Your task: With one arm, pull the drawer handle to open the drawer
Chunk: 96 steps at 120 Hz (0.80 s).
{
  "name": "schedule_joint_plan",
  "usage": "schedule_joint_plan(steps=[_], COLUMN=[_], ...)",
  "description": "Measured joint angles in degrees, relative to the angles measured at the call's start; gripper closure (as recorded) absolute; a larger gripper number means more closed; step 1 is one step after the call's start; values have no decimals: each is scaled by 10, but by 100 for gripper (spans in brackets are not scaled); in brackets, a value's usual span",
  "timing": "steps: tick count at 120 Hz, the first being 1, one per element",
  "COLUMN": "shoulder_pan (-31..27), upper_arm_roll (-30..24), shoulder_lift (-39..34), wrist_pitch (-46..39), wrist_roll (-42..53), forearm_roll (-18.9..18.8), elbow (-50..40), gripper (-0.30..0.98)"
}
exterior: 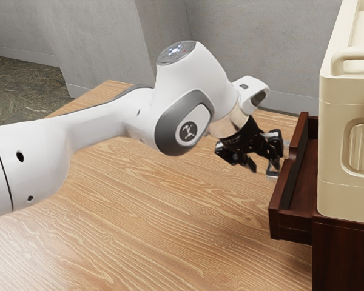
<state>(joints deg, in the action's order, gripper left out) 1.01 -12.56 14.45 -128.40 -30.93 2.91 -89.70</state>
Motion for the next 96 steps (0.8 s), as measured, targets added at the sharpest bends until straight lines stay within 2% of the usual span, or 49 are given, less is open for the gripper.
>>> schedule_joint_plan(steps=[96], shoulder_pan=[-23], upper_arm_roll=[12], shoulder_lift=[-28], wrist_pitch=[0], wrist_roll=[-7], forearm_roll=[1], elbow=[-31], gripper=[37])
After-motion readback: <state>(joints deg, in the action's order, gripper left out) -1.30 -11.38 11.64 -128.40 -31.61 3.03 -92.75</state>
